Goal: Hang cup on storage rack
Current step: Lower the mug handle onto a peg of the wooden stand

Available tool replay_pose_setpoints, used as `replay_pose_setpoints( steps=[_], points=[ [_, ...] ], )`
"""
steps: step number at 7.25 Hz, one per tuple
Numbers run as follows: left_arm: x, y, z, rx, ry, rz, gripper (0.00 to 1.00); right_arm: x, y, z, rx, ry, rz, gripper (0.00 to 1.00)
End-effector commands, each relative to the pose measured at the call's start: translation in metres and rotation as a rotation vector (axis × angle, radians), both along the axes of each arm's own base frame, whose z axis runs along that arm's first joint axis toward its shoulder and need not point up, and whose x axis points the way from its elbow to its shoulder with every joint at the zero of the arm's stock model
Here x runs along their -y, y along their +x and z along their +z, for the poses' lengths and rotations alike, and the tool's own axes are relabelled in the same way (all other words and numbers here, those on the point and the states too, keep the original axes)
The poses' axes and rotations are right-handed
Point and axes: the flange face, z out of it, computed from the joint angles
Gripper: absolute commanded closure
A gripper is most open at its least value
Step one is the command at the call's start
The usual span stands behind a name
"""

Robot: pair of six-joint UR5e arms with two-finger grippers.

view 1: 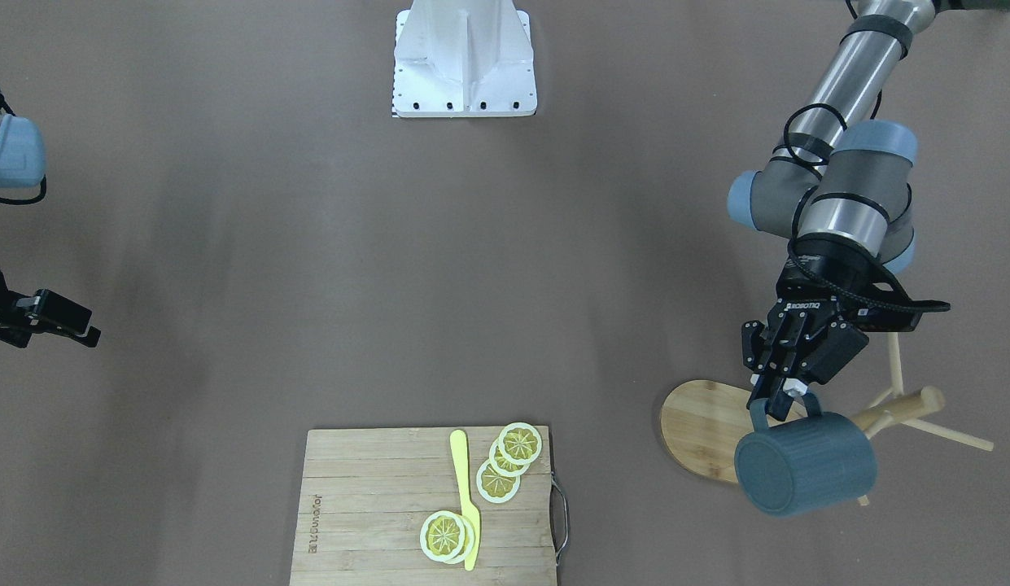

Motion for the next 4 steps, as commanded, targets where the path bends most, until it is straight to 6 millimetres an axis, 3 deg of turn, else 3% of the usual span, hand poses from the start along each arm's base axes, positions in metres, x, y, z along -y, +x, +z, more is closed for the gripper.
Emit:
replay_pose_setpoints(
  steps=[1,2,4],
  points=[
    [-0.003,-0.011,0.014,0.002,-0.01,0.031,1.0,0.0,0.0,-0.004,0.004,0.006,0.002,0.0],
    [-0.012,-0.017,0.025,-0.003,0.003,0.038,1.0,-0.002,0.001,-0.005,0.004,0.007,0.002,0.0],
    [-0.024,-0.024,0.02,-0.027,0.031,0.045,1.0,-0.002,0.001,-0.005,0.005,0.008,0.003,0.0]
  ],
)
